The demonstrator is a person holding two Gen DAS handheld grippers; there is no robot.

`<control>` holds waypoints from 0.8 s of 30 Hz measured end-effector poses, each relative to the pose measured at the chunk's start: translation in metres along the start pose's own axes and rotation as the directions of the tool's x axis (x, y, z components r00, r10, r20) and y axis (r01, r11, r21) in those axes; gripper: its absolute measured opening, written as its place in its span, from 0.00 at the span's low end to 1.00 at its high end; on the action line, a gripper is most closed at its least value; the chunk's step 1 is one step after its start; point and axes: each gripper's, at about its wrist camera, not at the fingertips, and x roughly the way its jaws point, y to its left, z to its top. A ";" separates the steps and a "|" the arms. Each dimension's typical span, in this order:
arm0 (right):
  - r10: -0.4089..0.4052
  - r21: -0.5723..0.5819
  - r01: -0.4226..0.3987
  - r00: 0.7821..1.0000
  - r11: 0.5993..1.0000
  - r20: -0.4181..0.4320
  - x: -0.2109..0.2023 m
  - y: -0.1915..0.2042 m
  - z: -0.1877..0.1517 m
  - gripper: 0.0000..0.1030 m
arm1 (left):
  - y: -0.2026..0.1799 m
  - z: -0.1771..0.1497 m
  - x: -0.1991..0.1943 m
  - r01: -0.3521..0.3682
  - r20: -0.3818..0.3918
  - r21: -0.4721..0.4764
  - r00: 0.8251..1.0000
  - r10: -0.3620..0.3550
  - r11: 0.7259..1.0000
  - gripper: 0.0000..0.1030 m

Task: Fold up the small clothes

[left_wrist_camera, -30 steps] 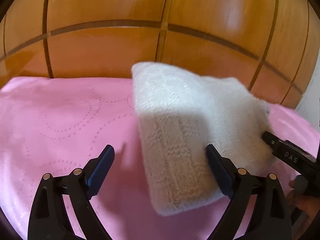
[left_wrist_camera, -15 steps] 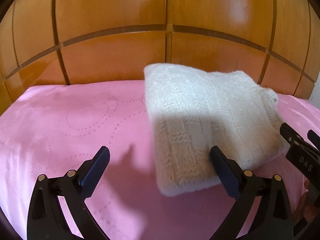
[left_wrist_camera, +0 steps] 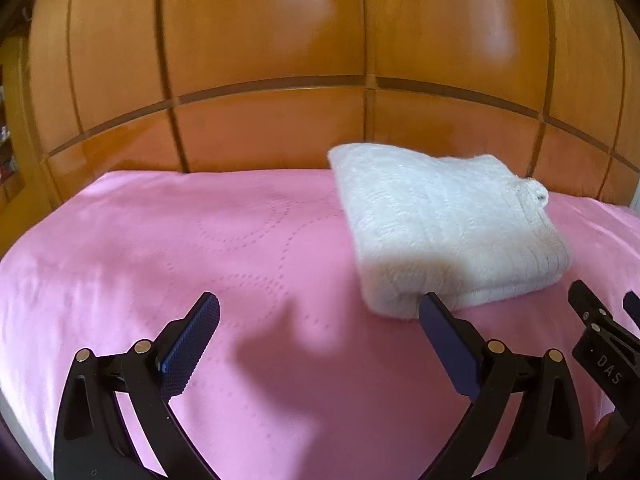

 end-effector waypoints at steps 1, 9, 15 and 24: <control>-0.001 0.001 0.001 1.000 1.000 0.000 -0.002 -0.001 -0.001 0.98 | 0.002 -0.002 -0.004 -0.002 0.000 -0.002 1.000 0.002 1.000 0.96; -0.014 -0.038 0.016 0.999 0.999 0.045 -0.042 0.003 -0.012 0.98 | 0.013 -0.014 -0.035 -0.036 0.032 0.037 0.999 0.035 0.999 0.96; -0.010 -0.067 0.015 0.998 0.998 0.066 -0.058 0.007 -0.016 0.98 | 0.018 -0.019 -0.045 -0.027 0.031 0.039 0.999 0.026 0.999 0.96; 0.009 -0.101 -0.002 0.998 0.995 0.065 -0.065 0.016 -0.018 0.98 | 0.019 -0.021 -0.050 -0.030 0.030 0.044 0.999 0.028 0.999 0.96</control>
